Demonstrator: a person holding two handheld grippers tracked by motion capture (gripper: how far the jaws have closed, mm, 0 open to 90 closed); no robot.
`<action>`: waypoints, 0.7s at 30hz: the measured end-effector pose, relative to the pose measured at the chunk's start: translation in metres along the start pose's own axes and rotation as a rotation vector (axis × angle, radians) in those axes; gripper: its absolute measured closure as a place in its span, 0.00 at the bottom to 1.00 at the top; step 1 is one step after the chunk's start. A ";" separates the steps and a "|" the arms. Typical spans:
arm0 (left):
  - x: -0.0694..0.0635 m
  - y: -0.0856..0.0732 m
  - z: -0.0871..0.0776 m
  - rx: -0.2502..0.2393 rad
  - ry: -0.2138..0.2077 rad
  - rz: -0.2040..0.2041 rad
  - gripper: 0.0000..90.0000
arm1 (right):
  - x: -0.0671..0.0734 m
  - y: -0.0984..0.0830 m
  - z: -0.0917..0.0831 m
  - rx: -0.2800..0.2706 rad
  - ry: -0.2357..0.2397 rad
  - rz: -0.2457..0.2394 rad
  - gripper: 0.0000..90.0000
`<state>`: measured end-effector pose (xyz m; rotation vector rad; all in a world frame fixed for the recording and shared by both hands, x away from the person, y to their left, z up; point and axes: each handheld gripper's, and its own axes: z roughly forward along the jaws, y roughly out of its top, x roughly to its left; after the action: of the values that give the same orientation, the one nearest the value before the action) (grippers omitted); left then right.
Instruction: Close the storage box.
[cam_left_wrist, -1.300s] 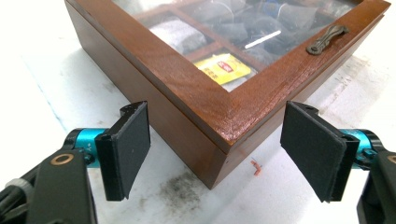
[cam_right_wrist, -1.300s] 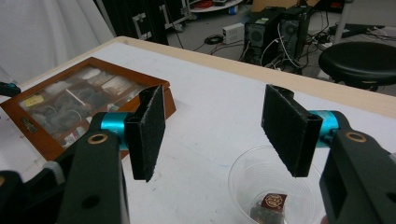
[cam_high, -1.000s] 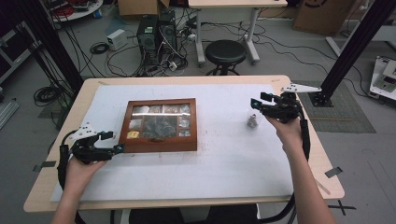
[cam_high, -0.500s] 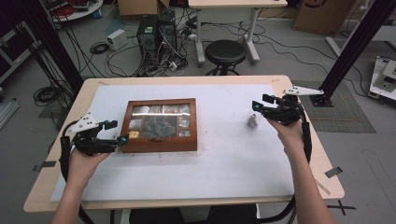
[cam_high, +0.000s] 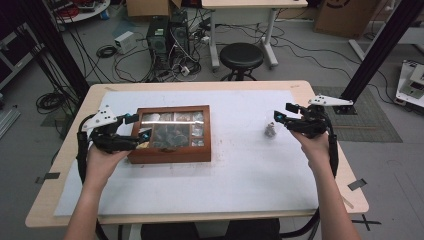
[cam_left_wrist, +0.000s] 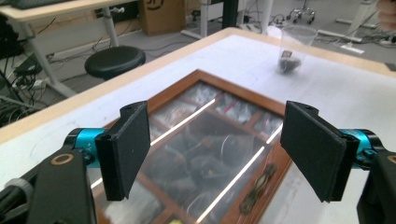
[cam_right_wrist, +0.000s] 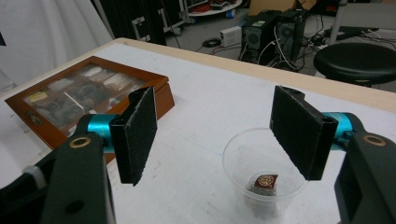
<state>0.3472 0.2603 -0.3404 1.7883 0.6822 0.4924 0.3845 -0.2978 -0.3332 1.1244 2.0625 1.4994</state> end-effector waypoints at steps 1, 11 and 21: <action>-0.001 0.002 0.002 0.001 -0.005 -0.001 0.27 | -0.001 0.000 0.000 -0.002 0.001 -0.007 0.36; -0.008 0.029 0.020 -0.027 -0.046 0.004 0.27 | 0.004 -0.001 -0.007 -0.011 0.003 -0.024 0.35; -0.016 0.045 0.027 -0.058 -0.046 0.017 0.27 | 0.006 -0.002 -0.013 -0.024 0.006 -0.028 0.35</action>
<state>0.3621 0.2200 -0.3058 1.7472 0.6156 0.4759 0.3714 -0.3017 -0.3291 1.0788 2.0501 1.5115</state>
